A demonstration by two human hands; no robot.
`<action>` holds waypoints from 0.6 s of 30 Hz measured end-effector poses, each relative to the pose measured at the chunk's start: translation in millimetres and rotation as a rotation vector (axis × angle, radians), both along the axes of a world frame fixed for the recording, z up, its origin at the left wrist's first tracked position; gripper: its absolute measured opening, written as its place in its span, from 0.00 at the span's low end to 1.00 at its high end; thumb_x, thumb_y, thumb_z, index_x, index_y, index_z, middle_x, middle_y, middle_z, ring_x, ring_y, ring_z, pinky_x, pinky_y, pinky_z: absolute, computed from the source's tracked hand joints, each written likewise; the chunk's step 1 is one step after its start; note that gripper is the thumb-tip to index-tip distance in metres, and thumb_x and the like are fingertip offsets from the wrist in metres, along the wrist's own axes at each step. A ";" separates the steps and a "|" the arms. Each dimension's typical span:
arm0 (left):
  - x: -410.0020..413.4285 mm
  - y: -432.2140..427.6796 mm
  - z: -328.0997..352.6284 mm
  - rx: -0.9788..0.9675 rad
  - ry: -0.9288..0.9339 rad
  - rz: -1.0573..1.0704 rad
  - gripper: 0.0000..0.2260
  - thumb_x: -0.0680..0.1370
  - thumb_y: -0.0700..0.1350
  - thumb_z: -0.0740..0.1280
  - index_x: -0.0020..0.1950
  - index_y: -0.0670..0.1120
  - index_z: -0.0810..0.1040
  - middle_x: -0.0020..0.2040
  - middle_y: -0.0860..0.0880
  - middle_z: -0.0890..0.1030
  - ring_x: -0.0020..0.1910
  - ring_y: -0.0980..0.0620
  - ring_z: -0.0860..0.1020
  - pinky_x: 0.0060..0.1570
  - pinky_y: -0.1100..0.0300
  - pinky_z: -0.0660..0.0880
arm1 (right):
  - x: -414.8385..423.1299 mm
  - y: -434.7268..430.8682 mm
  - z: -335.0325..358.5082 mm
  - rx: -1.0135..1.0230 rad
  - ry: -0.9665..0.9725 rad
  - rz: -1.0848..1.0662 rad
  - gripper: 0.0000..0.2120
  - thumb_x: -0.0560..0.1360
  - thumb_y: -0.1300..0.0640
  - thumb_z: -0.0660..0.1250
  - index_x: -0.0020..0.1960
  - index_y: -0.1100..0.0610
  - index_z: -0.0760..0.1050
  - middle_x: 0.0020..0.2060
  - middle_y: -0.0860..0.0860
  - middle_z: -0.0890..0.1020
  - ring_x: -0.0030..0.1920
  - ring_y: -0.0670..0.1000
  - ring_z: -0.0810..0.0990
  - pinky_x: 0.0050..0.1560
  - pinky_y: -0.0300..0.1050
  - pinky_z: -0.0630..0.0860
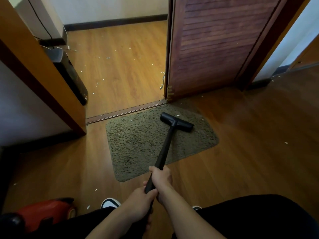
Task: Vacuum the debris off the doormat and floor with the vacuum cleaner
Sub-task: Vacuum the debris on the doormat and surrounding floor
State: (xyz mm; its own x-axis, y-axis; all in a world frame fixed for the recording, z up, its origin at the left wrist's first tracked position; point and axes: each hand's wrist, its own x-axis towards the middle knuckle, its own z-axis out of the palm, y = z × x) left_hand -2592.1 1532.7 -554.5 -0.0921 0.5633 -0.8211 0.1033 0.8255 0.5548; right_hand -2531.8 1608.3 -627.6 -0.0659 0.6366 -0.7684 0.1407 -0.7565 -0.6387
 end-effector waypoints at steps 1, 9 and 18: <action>-0.1 7.4 -1.0 0.006 0.001 0.012 0.04 0.84 0.48 0.58 0.55 0.51 0.69 0.32 0.43 0.72 0.20 0.49 0.72 0.22 0.62 0.71 | -1.6 8.9 -2.2 0.005 -0.007 0.001 0.12 0.76 0.54 0.70 0.58 0.54 0.75 0.48 0.58 0.84 0.39 0.59 0.87 0.43 0.55 0.86; -12.4 67.1 -9.6 -0.039 -0.039 0.073 0.08 0.84 0.50 0.58 0.51 0.46 0.69 0.33 0.43 0.71 0.19 0.50 0.70 0.22 0.63 0.69 | -10.4 75.1 -16.1 0.013 0.016 0.001 0.11 0.80 0.59 0.68 0.61 0.59 0.73 0.50 0.62 0.82 0.24 0.53 0.82 0.27 0.46 0.80; -8.3 95.0 -16.9 -0.050 -0.087 0.113 0.08 0.83 0.51 0.59 0.55 0.47 0.70 0.30 0.44 0.71 0.20 0.50 0.70 0.23 0.62 0.70 | -10.6 105.8 -17.6 0.026 -0.041 -0.024 0.14 0.79 0.61 0.69 0.62 0.62 0.73 0.46 0.61 0.82 0.21 0.52 0.81 0.22 0.43 0.77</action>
State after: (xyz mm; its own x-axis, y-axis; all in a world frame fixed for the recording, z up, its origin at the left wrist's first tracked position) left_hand -2600.3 1627.7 -571.4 -0.0803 0.5113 -0.8556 -0.0387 0.8562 0.5153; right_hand -2542.5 1714.1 -645.3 -0.0189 0.6572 -0.7535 0.1491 -0.7434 -0.6520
